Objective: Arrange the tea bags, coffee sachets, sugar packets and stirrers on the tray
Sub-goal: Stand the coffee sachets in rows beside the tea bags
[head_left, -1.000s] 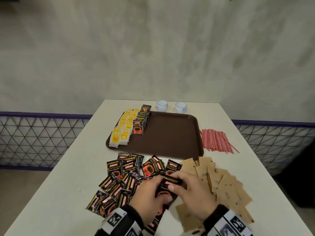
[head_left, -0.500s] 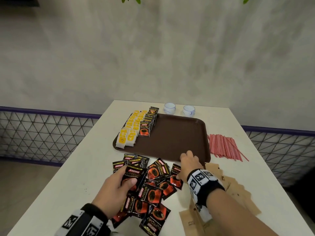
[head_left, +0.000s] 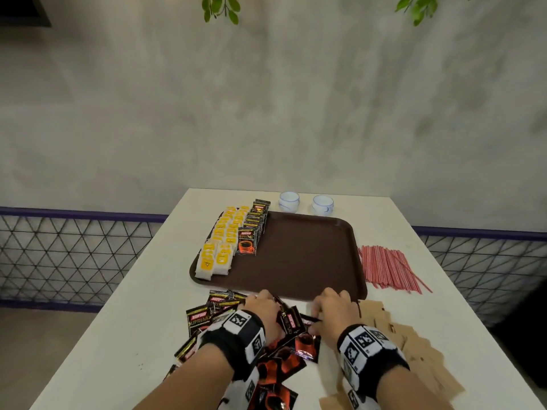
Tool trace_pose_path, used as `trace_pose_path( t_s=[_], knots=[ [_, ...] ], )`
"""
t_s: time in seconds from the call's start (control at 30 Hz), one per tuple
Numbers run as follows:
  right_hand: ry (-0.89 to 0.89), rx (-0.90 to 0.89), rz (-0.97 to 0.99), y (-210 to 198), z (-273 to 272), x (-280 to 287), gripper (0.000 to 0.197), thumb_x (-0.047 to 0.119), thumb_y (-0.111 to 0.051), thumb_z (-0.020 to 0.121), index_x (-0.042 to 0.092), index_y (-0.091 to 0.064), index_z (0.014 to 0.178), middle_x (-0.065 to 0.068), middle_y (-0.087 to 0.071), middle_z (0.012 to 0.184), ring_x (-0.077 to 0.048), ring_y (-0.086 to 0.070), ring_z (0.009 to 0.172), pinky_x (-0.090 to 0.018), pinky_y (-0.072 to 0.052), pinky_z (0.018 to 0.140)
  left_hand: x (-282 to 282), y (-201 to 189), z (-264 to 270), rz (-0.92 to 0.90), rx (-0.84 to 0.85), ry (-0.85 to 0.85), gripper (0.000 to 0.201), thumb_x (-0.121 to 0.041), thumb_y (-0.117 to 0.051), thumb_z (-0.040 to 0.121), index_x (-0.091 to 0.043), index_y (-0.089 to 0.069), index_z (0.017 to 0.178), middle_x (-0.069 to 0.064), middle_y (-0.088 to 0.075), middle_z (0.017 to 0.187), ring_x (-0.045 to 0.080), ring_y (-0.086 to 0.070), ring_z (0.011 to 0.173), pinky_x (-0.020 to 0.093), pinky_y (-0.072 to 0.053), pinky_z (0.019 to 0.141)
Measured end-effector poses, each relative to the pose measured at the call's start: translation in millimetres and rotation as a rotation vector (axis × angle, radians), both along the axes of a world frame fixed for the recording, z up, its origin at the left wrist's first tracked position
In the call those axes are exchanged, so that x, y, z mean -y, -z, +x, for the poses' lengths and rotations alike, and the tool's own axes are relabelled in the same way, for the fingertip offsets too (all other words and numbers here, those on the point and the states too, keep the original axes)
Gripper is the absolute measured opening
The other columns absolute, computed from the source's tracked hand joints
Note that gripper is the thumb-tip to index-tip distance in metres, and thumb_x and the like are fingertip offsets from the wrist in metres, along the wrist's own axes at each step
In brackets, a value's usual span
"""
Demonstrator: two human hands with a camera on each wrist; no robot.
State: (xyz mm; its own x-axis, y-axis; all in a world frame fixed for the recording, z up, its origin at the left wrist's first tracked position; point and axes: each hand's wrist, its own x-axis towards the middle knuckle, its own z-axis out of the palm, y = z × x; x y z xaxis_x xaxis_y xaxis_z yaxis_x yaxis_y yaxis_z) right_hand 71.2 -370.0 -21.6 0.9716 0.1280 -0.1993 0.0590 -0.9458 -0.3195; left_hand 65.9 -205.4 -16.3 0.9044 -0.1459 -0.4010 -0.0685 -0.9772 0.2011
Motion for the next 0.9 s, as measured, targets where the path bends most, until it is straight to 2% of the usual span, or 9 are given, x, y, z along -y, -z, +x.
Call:
trace_pose_path(
  t_s=[0.07,0.13,0.23,0.3,0.33,0.47,0.6,0.77,0.9],
  knots=[
    [0.115,0.000,0.200,2.0,0.2,2.6,0.027,0.024,-0.076,0.075,0.032,-0.052,0.065,0.014,-0.047,0.097,-0.015,-0.045,0.103,-0.039,-0.037,0.100,-2.4,3.4,3.3,-0.032,0.010,-0.037,0.040,-0.035,-0.065,0.081,-0.021,-0.060,0.118,0.003,-0.039,0.128,0.027,-0.044,0.120,0.040,-0.041,0.103],
    [0.189,-0.011,0.348,3.8,-1.1,5.4,0.028,0.016,-0.076,0.073,0.031,-0.057,0.060,0.009,-0.054,0.091,-0.014,-0.051,0.094,-0.041,-0.043,0.096,-5.1,7.5,5.3,-0.116,0.014,-0.081,0.040,-0.032,-0.071,0.077,-0.020,-0.063,0.114,0.005,-0.038,0.125,0.026,-0.051,0.112,0.034,-0.044,0.100],
    [0.227,-0.019,0.500,0.4,-1.7,8.5,0.031,0.007,-0.071,0.080,0.027,-0.056,0.062,0.004,-0.064,0.076,-0.011,-0.061,0.075,-0.026,-0.052,0.070,-7.9,10.3,6.7,-0.196,0.013,-0.147,0.042,-0.028,-0.073,0.077,-0.019,-0.063,0.116,0.005,-0.031,0.129,0.025,-0.055,0.108,0.029,-0.044,0.101],
    [0.251,-0.009,0.598,-5.4,0.2,13.2,0.022,0.003,-0.067,0.083,0.017,-0.055,0.071,0.001,-0.066,0.075,-0.009,-0.063,0.067,-0.013,-0.046,0.053,-7.7,9.9,6.9,-0.202,0.011,-0.157,0.041,-0.026,-0.071,0.079,-0.018,-0.062,0.118,0.007,-0.028,0.132,0.026,-0.054,0.112,0.030,-0.043,0.103],
    [0.269,0.015,0.643,-8.9,1.3,16.1,0.019,0.003,-0.067,0.084,0.014,-0.055,0.073,-0.001,-0.067,0.075,-0.009,-0.063,0.067,-0.010,-0.044,0.050,-6.8,8.7,7.1,-0.191,0.018,-0.146,0.040,-0.025,-0.069,0.080,-0.018,-0.061,0.119,0.007,-0.030,0.133,0.027,-0.053,0.114,0.032,-0.043,0.103],
    [0.317,0.126,0.741,-21.9,6.8,24.2,0.011,0.005,-0.070,0.081,0.012,-0.062,0.080,-0.004,-0.068,0.077,-0.018,-0.067,0.076,-0.026,-0.051,0.067,-3.6,8.6,8.4,-0.123,0.095,-0.047,0.034,-0.027,-0.061,0.083,-0.016,-0.061,0.115,0.009,-0.046,0.125,0.029,-0.049,0.117,0.039,-0.043,0.101],
    [0.325,0.134,0.839,-39.0,16.2,22.5,0.005,0.004,-0.065,0.085,0.008,-0.064,0.087,-0.005,-0.066,0.071,-0.009,-0.055,0.053,-0.018,-0.042,0.048,-5.2,13.7,7.4,-0.087,0.124,-0.022,0.032,-0.029,-0.054,0.085,-0.015,-0.062,0.113,0.008,-0.047,0.124,0.030,-0.041,0.118,0.039,-0.039,0.101],
    [0.334,0.093,0.832,-38.6,47.7,2.8,0.013,-0.002,-0.065,0.084,0.010,-0.063,0.088,-0.006,-0.062,0.068,-0.015,-0.054,0.057,-0.024,-0.044,0.050,-4.8,20.8,10.7,-0.100,0.079,0.060,0.035,-0.020,-0.059,0.083,-0.009,-0.063,0.116,0.007,-0.031,0.135,0.029,-0.032,0.127,0.037,-0.033,0.109],
    [0.311,0.076,0.827,-38.7,82.7,-26.3,0.013,-0.007,-0.065,0.082,0.006,-0.064,0.086,-0.005,-0.057,0.062,-0.011,-0.052,0.048,-0.019,-0.042,0.042,-3.4,13.4,19.6,-0.031,-0.086,0.066,0.042,-0.027,-0.062,0.083,-0.012,-0.057,0.122,0.009,-0.038,0.133,0.031,-0.041,0.125,0.043,-0.034,0.106]
  ],
)
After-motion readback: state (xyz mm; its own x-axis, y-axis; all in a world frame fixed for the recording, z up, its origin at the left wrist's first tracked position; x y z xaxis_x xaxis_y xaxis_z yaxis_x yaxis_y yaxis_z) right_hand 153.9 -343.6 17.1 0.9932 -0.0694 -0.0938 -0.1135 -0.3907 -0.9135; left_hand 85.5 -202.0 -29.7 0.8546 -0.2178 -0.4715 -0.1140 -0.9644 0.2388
